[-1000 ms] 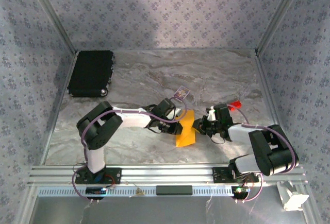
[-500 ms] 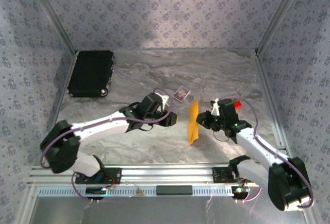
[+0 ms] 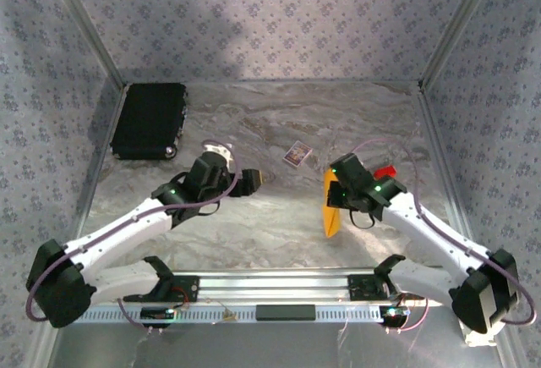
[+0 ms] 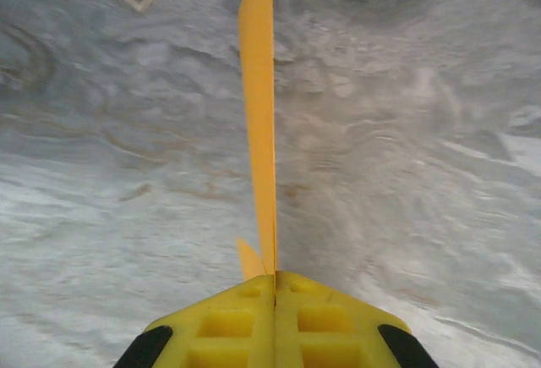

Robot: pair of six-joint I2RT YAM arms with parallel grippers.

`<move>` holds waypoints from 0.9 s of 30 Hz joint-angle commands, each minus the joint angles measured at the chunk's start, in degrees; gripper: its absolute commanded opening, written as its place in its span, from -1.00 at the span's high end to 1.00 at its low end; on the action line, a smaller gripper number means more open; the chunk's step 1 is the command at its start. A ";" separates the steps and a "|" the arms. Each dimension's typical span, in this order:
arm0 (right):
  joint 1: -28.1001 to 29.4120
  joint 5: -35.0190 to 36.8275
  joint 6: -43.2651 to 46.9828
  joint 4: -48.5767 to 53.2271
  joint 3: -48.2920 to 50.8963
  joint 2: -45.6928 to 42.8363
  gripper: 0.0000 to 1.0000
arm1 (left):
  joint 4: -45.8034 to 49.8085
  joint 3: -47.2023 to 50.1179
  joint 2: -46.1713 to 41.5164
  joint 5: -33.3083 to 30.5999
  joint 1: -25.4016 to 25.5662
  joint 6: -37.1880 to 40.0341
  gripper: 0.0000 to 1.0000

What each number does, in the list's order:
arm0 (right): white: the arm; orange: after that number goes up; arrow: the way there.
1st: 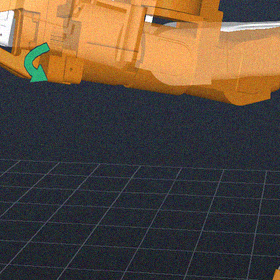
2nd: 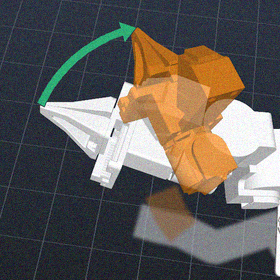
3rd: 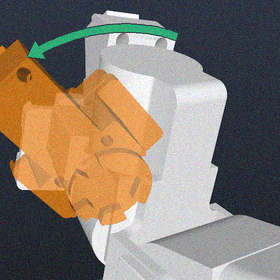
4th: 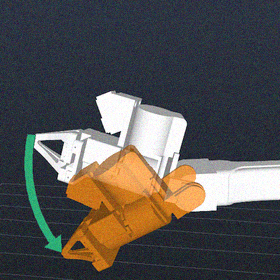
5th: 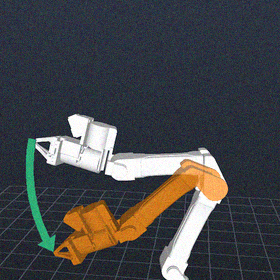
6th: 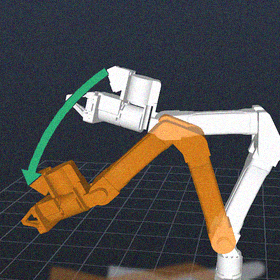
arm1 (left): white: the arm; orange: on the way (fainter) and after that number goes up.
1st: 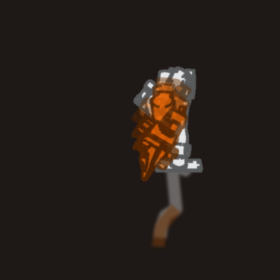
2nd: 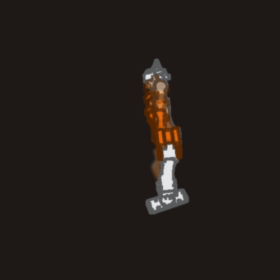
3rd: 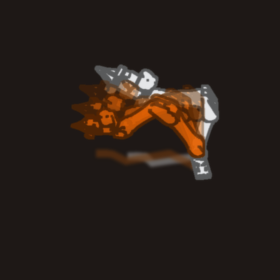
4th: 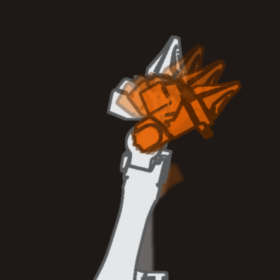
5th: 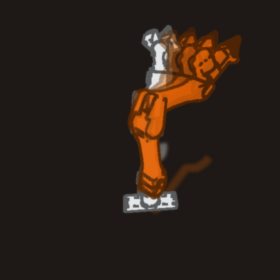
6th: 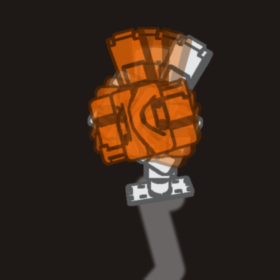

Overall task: Fold a paper plane with a square sheet of paper (pick it up from the middle)
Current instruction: Turn over the paper at the center of the table.

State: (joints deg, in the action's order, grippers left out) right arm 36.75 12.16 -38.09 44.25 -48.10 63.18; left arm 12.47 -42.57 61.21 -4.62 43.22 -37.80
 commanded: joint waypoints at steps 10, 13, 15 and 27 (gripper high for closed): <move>14.92 18.41 -6.41 12.20 -14.95 25.84 0.84 | 5.37 6.46 -13.52 -6.29 -6.24 -4.74 -1.00; 17.40 13.65 -5.52 8.31 -18.39 31.24 0.81 | 6.80 6.49 -15.35 -8.30 -6.31 -4.99 -0.99; 18.73 11.56 -5.09 7.35 -22.33 34.97 0.79 | 5.35 7.17 -16.08 -7.03 -6.34 -4.06 -0.99; 17.34 -8.41 -2.52 -8.13 -22.91 35.51 0.20 | 7.14 5.48 -13.08 -3.10 -6.41 -2.42 -0.99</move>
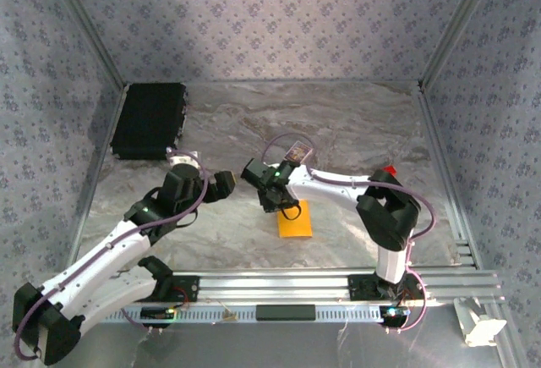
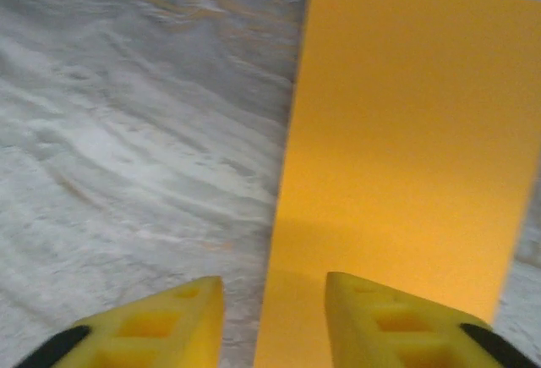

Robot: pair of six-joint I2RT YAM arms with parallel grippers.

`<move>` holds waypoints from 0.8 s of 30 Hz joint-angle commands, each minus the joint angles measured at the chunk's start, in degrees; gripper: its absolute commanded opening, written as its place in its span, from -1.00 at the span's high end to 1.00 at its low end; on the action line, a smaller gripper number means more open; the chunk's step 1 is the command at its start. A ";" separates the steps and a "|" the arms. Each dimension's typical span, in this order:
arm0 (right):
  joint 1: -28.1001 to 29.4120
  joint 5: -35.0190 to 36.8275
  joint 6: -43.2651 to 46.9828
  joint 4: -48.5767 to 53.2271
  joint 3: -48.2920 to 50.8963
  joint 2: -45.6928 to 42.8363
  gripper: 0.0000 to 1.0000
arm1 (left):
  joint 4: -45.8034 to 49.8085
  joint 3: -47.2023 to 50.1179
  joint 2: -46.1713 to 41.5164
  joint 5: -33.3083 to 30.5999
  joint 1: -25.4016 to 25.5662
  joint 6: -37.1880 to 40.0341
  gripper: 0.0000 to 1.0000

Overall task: Fold a paper plane with a square sheet of paper (pick it up from the middle)
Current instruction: Turn over the paper at the center of the table.

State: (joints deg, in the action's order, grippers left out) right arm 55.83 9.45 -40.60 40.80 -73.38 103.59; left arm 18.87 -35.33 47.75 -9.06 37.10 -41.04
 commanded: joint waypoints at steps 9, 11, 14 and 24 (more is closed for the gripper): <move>-14.09 -19.97 -2.63 -27.78 27.82 -22.52 0.30 | -2.18 -3.54 9.63 9.59 -0.30 -0.17 -0.79; -16.17 -21.61 -2.82 -32.73 32.82 -25.34 0.30 | -3.38 -4.06 12.52 12.28 -0.28 -0.79 -0.73; -18.45 -20.03 -2.15 -33.57 37.18 -29.00 0.38 | -5.14 -4.85 17.20 16.14 -0.31 -2.00 -0.60; -27.47 -34.64 -5.91 -43.31 45.66 -29.18 0.52 | -9.77 -7.07 27.82 21.64 2.47 -4.91 -0.50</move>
State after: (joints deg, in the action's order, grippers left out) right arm 28.97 -19.66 -44.21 2.85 -29.52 73.67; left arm 11.33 -39.51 74.37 10.09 38.33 -44.82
